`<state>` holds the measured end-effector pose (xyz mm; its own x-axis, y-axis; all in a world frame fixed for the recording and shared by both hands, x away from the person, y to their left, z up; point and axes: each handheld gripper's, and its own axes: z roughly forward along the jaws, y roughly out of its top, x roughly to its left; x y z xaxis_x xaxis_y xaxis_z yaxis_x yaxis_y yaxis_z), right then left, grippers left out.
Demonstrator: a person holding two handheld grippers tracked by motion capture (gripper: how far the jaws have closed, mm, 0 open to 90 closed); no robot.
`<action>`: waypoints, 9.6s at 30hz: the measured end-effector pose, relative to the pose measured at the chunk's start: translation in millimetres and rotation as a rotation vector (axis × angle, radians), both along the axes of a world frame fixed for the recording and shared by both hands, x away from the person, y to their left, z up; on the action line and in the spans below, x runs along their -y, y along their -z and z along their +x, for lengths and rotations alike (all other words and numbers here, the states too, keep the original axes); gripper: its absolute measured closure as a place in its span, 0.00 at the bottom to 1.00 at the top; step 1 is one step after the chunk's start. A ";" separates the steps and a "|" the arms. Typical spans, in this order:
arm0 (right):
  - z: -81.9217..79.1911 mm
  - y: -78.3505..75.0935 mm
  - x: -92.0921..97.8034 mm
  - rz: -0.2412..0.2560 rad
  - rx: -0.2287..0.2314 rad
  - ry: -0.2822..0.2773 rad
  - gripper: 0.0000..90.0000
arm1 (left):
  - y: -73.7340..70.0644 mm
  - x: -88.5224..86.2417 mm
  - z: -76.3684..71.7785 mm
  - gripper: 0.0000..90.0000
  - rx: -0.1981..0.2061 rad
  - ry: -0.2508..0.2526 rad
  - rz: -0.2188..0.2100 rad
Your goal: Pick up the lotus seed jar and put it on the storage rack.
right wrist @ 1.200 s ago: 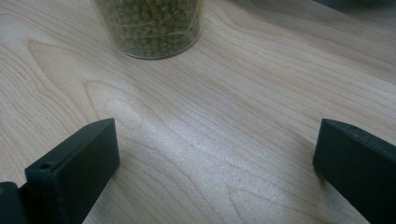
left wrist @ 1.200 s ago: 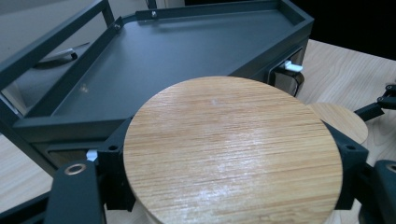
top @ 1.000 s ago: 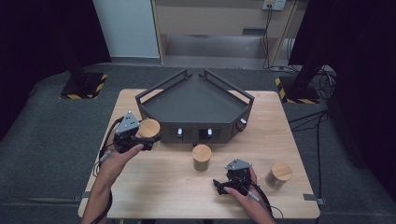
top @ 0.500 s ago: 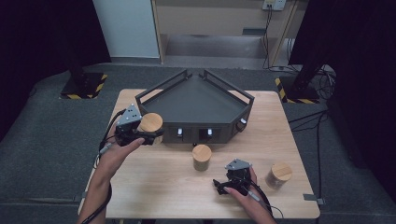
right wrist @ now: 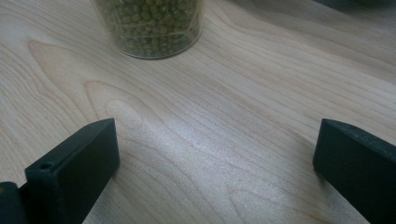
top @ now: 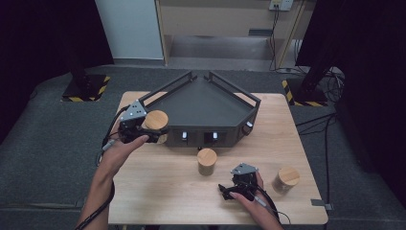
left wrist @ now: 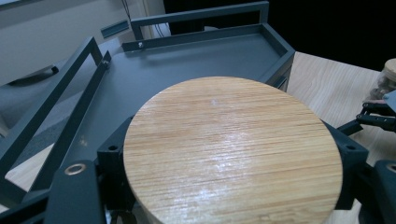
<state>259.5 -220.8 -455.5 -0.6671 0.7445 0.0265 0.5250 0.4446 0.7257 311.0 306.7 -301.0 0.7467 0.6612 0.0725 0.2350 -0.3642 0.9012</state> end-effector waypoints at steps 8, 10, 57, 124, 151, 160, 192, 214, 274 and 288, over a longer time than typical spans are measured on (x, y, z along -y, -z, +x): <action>0.0 0.0 0.0 0.000 0.000 0.000 0.01 | -4.5 3.7 9.0 0.26 0.004 0.015 0.005; 0.0 0.0 0.0 0.000 0.000 0.000 0.01 | -4.2 4.3 12.2 0.26 -0.001 0.020 0.004; 0.2 -0.4 -0.2 -0.001 -0.002 0.001 0.01 | -13.9 19.9 46.0 0.26 0.009 0.026 -0.011; 0.2 -0.2 0.0 -0.001 0.000 0.000 0.00 | 9.1 45.8 114.1 0.26 -0.051 0.010 0.015; 0.3 -0.3 0.0 -0.001 0.000 0.000 0.00 | 20.4 38.0 121.2 0.26 -0.087 -0.023 0.030; 0.2 -0.2 0.0 -0.001 0.000 0.000 0.00 | 23.3 34.5 122.8 0.26 -0.103 -0.031 0.009; 0.2 -0.3 -0.1 0.000 -0.002 0.001 0.00 | 12.6 18.4 97.2 0.05 -0.074 -0.043 0.028; 0.4 -0.5 -0.3 -0.001 -0.002 0.001 0.00 | 31.6 -7.3 15.8 0.05 -0.038 -0.142 0.018; -0.3 -0.3 -0.7 -0.001 -0.001 0.003 0.01 | 85.6 10.7 -95.2 0.03 -0.160 -0.222 0.101; -0.1 -0.4 -0.6 -0.001 -0.002 0.003 0.01 | 106.0 13.2 -102.0 0.03 -0.200 -0.271 0.102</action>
